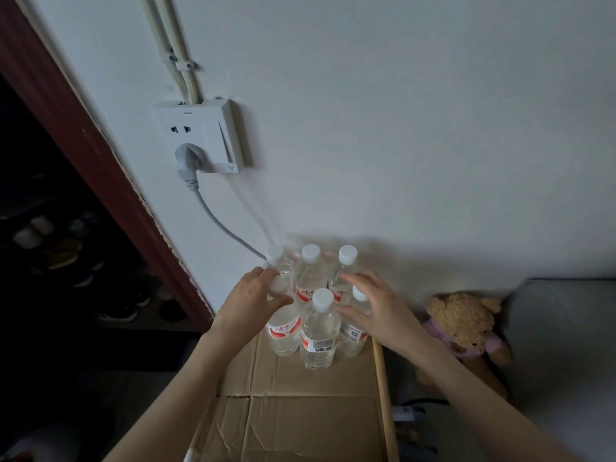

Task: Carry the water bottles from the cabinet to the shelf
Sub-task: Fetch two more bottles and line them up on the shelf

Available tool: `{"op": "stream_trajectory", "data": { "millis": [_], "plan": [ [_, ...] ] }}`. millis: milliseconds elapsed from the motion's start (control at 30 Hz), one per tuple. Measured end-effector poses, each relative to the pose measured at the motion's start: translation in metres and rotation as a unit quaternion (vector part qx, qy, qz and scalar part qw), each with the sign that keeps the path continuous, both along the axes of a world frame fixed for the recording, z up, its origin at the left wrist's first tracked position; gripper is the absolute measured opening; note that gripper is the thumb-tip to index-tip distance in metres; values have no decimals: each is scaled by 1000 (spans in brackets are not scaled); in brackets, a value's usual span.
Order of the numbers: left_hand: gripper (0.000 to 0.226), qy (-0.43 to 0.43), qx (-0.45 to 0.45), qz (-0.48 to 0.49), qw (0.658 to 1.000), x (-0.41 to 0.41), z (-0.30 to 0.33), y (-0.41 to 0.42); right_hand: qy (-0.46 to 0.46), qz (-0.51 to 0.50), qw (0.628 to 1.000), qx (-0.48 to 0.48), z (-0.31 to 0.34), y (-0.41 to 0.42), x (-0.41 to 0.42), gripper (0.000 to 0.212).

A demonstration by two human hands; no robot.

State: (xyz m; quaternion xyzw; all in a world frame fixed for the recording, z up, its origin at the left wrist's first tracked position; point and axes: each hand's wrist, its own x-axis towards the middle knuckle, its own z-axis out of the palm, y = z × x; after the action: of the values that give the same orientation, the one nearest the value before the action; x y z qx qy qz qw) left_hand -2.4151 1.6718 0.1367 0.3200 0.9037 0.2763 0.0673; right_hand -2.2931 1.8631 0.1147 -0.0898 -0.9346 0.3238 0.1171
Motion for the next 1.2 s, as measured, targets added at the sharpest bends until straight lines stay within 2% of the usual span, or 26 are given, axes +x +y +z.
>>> {"op": "stream_trajectory", "data": {
  "millis": [300,500,600,700,767,967,1067,1200],
  "plan": [
    [38,14,-9,-42,999,-13,2,-5,-62,24,998,-20,6,6,3,51],
    [59,42,-40,-70,996,-6,5,-4,-92,18,995,-29,11,9,3,49],
    [62,100,-17,-132,986,2,19,7,-103,27,994,-18,16,10,1,48],
    [50,107,-32,-233,966,14,20,24,-109,24,994,8,22,10,1,43],
    [43,90,-55,-258,960,14,17,30,-106,16,994,18,26,8,0,39],
    [32,113,-52,-241,963,3,11,31,-80,-34,994,66,26,-2,-6,34],
    [24,126,-50,-207,969,4,10,31,-68,-72,993,60,26,-4,-8,37],
    [33,109,-84,-183,974,4,20,36,-98,-47,993,38,30,3,-6,44]
  ]
}}
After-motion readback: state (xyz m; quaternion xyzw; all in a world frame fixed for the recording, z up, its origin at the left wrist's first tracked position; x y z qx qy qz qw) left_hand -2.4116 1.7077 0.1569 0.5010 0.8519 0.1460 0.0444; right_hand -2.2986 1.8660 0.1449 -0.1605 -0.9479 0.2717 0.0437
